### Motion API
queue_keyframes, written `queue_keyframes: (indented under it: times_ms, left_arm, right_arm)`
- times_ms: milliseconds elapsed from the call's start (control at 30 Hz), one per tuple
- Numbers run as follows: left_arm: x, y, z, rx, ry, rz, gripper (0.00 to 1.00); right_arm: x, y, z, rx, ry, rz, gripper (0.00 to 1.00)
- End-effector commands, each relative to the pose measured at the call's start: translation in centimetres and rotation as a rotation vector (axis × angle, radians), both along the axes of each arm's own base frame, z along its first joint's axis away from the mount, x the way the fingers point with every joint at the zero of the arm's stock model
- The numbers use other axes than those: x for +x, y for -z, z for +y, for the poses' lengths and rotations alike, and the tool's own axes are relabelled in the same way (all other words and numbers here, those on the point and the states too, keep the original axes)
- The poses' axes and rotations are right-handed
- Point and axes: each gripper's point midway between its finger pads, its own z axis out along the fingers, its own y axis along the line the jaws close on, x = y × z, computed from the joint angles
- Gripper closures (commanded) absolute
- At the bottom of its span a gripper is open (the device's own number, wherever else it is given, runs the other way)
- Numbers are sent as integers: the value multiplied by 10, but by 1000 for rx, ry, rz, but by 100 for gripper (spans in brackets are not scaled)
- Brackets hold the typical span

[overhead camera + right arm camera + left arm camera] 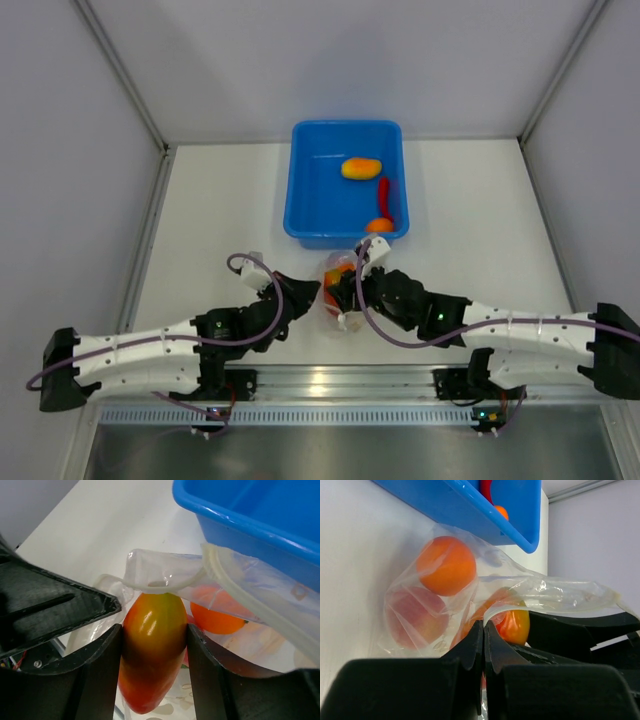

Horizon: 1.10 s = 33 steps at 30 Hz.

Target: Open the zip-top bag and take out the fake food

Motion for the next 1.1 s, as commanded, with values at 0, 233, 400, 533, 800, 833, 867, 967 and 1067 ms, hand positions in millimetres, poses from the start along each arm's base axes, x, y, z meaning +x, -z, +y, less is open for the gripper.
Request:
queue_keyframes:
  times_ms: [0,233,400,533,800,833,867,967,1067]
  left_arm:
    - [2,-16,-7,-57,-4,-12,100]
    - [1,-17,-8,-55,3,-13,100]
    - [1,-21,-6,-58,5,-25,100]
    - [2,-26,-3,-47,3,-46,100]
    - [4,-36,-4,-16,11,-79,100]
    - [4,-36,-5,-13,17,-79,100]
    - [4,-37,-7,-13,21,-77,100]
    - [3,-35,-11,-10,34,-66,100]
    - [1,-28,-20,5,58,-46,100]
  right_arm:
    - [-7,-50,11,132,-107,-126,82]
    - [-9,-84,0,202,-103,-193,82]
    - [-30,-81,15,149,-287,-243,83]
    - [-54,-81,25,176,-439,-257,84]
    - [-75,-91,27,203,-558,-278,85]
    - [-73,-97,24,225,-541,-289,85]
    - [-71,-101,23,242,-525,-299,85]
    - [-63,-116,17,315,-456,-334,85]
    - [-51,-127,12,367,-368,-350,85]
